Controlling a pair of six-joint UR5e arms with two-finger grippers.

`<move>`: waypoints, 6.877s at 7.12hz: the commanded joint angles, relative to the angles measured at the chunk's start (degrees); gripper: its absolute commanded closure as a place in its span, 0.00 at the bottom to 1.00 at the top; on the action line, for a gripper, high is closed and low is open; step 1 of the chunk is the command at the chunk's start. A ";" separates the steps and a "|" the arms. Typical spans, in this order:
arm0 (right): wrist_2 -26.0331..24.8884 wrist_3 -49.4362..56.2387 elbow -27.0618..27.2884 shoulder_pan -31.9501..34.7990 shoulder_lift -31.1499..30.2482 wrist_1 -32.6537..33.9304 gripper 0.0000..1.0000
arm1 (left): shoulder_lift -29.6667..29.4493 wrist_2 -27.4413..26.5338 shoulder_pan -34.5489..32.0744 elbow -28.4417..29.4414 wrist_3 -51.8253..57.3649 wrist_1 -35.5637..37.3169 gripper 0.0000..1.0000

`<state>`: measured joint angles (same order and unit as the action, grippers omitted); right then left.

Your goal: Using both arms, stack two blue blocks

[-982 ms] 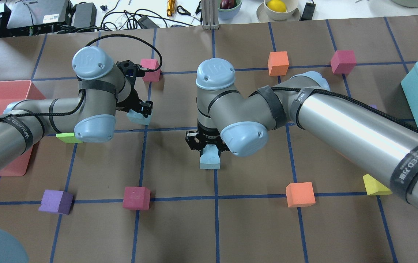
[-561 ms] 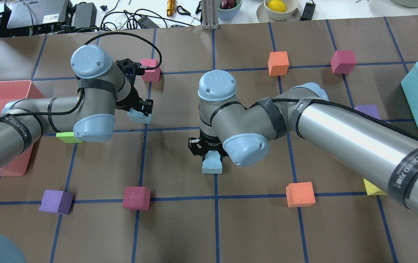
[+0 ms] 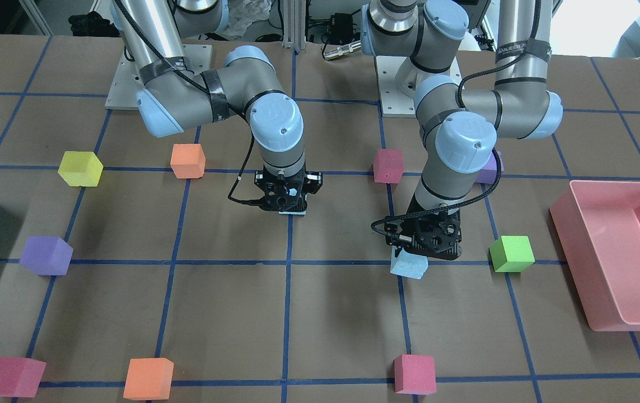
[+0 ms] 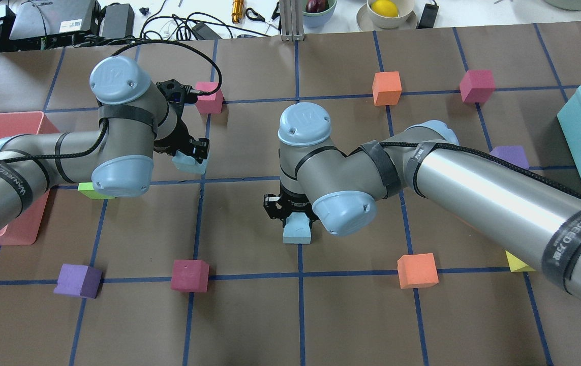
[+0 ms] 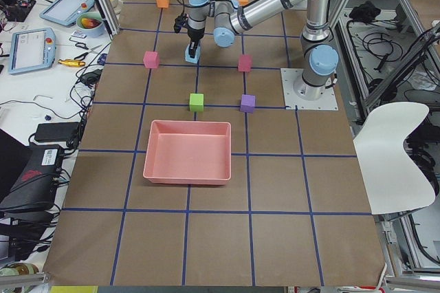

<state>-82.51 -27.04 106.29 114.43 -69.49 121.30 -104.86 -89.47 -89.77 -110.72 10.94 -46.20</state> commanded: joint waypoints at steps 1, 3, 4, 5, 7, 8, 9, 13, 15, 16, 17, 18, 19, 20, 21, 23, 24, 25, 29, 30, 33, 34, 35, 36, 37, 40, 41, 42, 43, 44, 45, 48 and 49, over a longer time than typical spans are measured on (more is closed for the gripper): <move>0.15 0.41 -0.46 -0.43 -0.12 1.04 0.00 | 1.67 -0.01 -0.31 -0.02 -0.13 -2.21 1.00; 0.07 0.67 -1.08 -2.09 -2.30 0.52 0.00 | 1.51 0.61 -0.66 -0.02 -2.57 -2.40 1.00; 0.07 0.76 -1.69 -4.89 -5.71 -1.05 0.00 | 1.77 0.52 -2.93 -0.02 -4.59 -2.40 1.00; 0.07 4.33 -2.13 -9.27 -8.70 -4.03 0.00 | 2.81 0.61 -5.56 0.07 -4.87 -2.32 1.00; -3.51 11.88 -2.22 -16.66 -13.81 -6.50 0.00 | 4.22 0.17 -10.74 -0.45 -11.43 -4.14 1.00; -4.49 15.84 -3.88 -18.26 -15.57 -11.21 0.00 | 4.32 -0.18 -14.08 -0.46 -14.43 -4.60 1.00; -4.59 16.05 -9.81 -19.49 -15.76 -18.92 0.00 | 5.01 0.34 -16.55 -0.20 -17.76 -4.86 1.00; -4.85 16.05 -18.83 -23.46 -15.32 -27.08 0.00 | 2.82 0.17 -23.59 0.24 -22.89 -4.16 1.00; -4.95 16.14 -18.40 -23.64 -16.55 -27.61 0.00 | 2.21 0.17 -25.01 -0.45 -24.39 -4.34 1.00; -4.86 16.23 -18.74 -23.72 -17.86 -27.78 0.00 | 1.95 0.43 -25.10 -0.89 -24.56 -4.08 1.00; -5.12 16.23 -18.05 -23.64 -18.40 -27.96 0.00 | 1.86 0.70 -25.36 -1.07 -24.56 -4.33 1.00; -5.29 16.23 -18.05 -23.72 -18.49 -28.05 0.00 | 1.59 0.70 -25.62 -1.07 -25.26 -4.34 1.00; -6.86 16.49 -18.13 -23.72 -18.49 -27.96 0.00 | 1.42 0.70 -26.41 -0.99 -25.35 -4.25 1.00; -7.14 17.53 -18.48 -23.72 -18.49 -27.96 0.00 | 1.33 0.52 -26.50 -1.07 -25.27 -4.25 1.00; -7.23 19.81 -18.75 -23.81 -18.66 -27.96 0.00 | 1.07 0.17 -26.77 -1.07 -25.27 -4.34 1.00; -9.07 20.18 -18.57 -23.81 -20.94 -30.57 0.00 | 1.06 0.08 -27.12 -0.99 -25.36 -4.16 1.00; -9.07 20.18 -17.88 -23.72 -20.60 -35.99 0.00 | 1.06 0.00 -27.21 -0.99 -25.27 -4.25 1.00; -8.47 20.88 -17.87 -23.72 -20.51 -37.44 0.00 | 1.06 -0.01 -27.21 -1.07 -25.18 -4.51 0.89; -8.46 21.24 -18.48 -23.99 -20.07 -37.10 0.00 | 7.49 2.87 -24.42 13.44 -24.13 -30.09 0.00; -8.55 21.24 -18.48 -23.99 -20.16 -37.10 0.00 | 8.35 3.68 -24.22 14.12 -24.13 -32.61 0.00; -8.37 21.15 -18.48 -23.99 -20.07 -36.84 0.00 | 8.80 4.13 -19.86 14.66 -21.77 -32.55 0.00; -8.46 21.15 -18.48 -23.99 -20.07 -36.84 0.00 | 9.15 4.13 -14.95 14.40 -15.66 -32.55 0.00; -8.55 21.15 -18.40 -23.99 -20.07 -37.01 0.00 | 9.85 3.78 -10.21 14.66 -10.47 -32.55 0.00; -9.07 21.15 -18.40 -23.99 -20.16 -37.19 0.00 | 11.16 3.43 -5.89 14.66 -5.54 -32.64 0.00; -9.07 21.15 -18.40 -23.99 -20.25 -37.10 0.00 | 12.48 3.25 -3.15 14.83 -3.23 -32.64 0.00; -8.46 21.06 -18.40 -23.99 -20.07 -37.02 0.00 | 17.57 -2.42 -0.58 14.83 -1.10 -34.83 0.00; -8.37 21.06 -18.57 -23.99 -20.16 -36.84 0.00 | 18.46 -2.55 -0.40 14.92 -1.10 -35.62 0.00; -8.20 20.71 -18.75 -23.99 -20.16 -36.06 0.00 | 18.64 -2.12 0.64 14.92 -1.01 -35.63 0.00; -8.20 20.71 -18.84 -23.99 -20.25 -34.05 0.00 | 18.90 -1.85 1.96 14.92 -0.49 -35.71 0.00; -8.20 20.88 -18.75 -23.99 -20.25 -33.24 0.00 | 19.60 -1.68 1.71 14.92 -0.57 -35.97 0.00; -8.20 20.97 -18.66 -23.99 -20.16 -33.24 0.00 | 19.78 -1.68 1.62 14.75 -0.57 -35.98 0.00; -8.28 20.97 -18.48 -23.99 -20.16 -33.41 0.00 | 19.96 -1.23 1.62 13.96 -0.66 -36.33 0.00; -8.28 20.97 -18.48 -23.99 -20.16 -33.32 0.00 | 19.18 -1.41 1.79 13.78 -0.57 -36.50 0.00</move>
<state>-90.79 -6.07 87.77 90.44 -89.62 87.95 -85.06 -90.76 -88.10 -96.56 10.33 -82.46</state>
